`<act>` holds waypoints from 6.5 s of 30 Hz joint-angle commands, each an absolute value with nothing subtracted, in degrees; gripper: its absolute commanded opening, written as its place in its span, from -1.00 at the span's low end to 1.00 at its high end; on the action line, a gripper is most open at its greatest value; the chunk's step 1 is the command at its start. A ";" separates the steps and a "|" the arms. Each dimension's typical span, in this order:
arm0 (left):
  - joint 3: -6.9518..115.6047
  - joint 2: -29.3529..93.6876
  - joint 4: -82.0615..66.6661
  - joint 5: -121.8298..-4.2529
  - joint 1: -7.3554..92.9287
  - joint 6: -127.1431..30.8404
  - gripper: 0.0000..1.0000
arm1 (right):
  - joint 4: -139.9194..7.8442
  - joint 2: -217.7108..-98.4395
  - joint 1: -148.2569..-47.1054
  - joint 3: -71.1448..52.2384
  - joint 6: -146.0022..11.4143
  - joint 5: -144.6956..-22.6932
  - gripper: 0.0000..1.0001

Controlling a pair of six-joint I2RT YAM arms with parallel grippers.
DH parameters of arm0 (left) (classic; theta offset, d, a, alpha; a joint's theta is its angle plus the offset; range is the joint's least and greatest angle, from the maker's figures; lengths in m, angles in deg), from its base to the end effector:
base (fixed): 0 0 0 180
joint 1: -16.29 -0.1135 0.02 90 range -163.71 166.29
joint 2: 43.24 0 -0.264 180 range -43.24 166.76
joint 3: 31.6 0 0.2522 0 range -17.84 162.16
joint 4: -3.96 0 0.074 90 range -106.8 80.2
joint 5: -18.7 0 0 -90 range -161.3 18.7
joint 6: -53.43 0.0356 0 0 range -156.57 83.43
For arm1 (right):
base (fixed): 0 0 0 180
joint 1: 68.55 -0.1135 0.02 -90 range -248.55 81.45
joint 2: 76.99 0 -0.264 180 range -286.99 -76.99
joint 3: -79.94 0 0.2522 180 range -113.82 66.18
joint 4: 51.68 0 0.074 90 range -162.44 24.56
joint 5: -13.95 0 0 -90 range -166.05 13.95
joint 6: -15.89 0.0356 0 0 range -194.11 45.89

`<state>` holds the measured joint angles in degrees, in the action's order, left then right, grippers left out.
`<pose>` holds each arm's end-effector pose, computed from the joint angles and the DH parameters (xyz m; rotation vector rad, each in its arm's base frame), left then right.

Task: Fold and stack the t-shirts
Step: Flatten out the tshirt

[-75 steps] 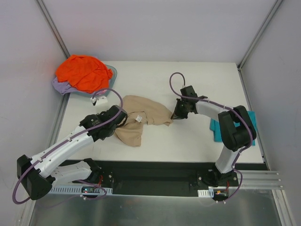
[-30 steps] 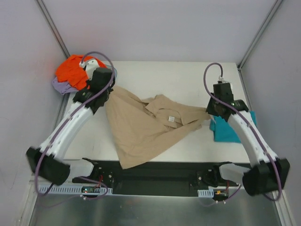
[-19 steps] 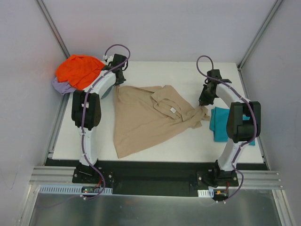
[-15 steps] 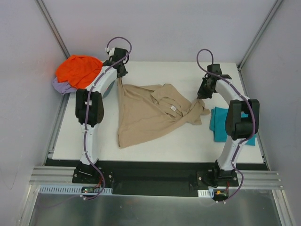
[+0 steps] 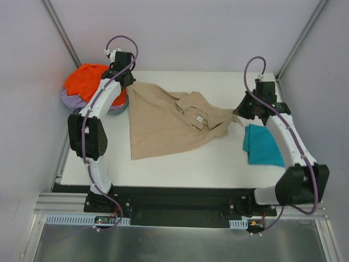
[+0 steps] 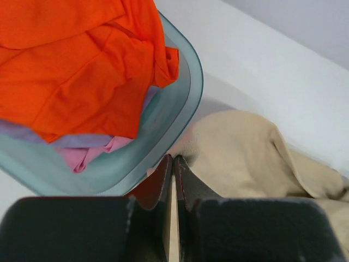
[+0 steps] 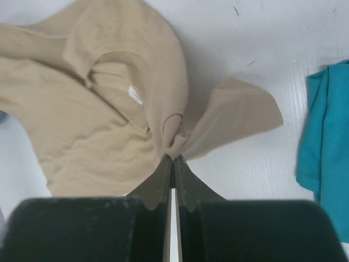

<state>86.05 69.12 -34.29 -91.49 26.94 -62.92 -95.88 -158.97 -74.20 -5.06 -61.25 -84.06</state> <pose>0.4560 -0.0732 0.3225 -0.4874 2.0496 -0.0075 0.3152 0.0362 0.3163 0.0717 2.3016 0.3270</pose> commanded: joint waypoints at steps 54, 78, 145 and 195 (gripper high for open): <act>23.11 27.06 -32.92 -68.67 30.00 -77.62 0.98 | -95.24 -174.45 -110.30 -2.54 -61.28 -85.45 0.93; 33.74 48.08 -27.56 -62.25 30.52 -74.01 0.99 | -101.56 -194.67 -77.35 -15.99 -61.54 -96.43 0.93; 15.82 29.81 -36.87 -73.67 23.23 -83.15 -1.00 | -111.49 -131.40 -72.16 19.68 -60.57 -75.50 0.93; 22.57 10.30 -37.66 -71.39 23.23 -79.11 -1.00 | -107.71 -140.20 -81.47 19.79 -56.52 -76.41 -0.99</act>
